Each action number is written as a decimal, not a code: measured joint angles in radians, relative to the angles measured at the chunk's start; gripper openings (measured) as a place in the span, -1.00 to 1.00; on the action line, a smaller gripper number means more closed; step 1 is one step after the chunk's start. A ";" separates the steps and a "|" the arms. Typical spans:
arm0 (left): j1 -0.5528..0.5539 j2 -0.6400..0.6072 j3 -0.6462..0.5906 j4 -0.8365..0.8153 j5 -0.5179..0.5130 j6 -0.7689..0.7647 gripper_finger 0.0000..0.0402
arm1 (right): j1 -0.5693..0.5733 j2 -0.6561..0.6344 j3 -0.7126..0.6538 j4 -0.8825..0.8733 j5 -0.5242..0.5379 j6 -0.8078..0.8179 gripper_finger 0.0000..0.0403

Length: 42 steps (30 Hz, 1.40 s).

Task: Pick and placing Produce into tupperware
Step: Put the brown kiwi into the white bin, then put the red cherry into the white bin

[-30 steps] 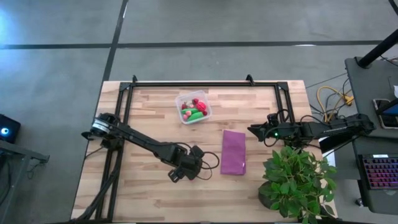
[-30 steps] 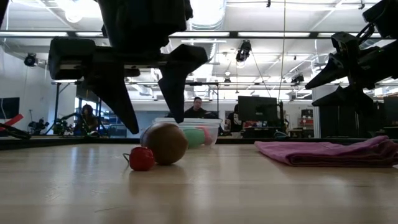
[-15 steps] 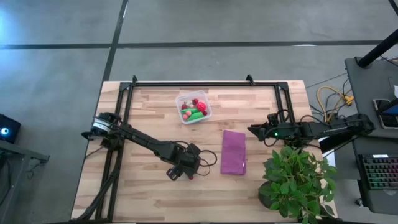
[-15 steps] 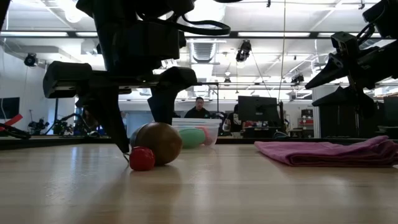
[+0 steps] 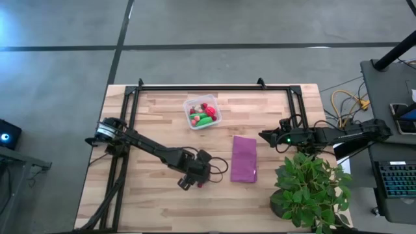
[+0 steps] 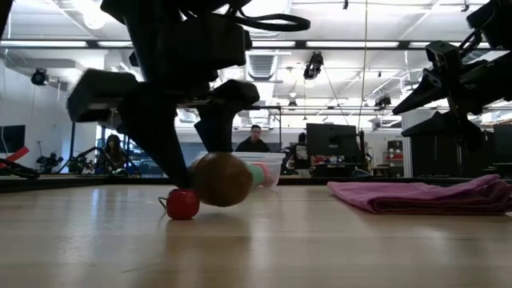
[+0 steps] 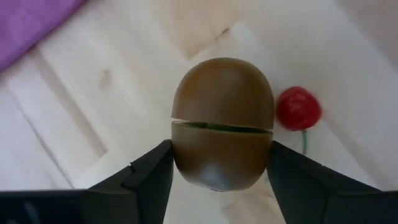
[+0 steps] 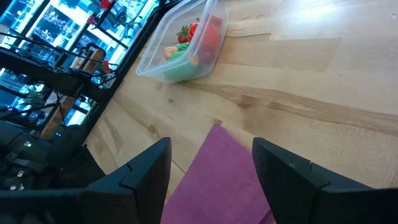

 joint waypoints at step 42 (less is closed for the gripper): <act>0.680 -0.146 0.107 -0.237 -0.045 -0.639 0.56 | 0.000 0.000 0.000 -0.001 0.036 -0.016 0.08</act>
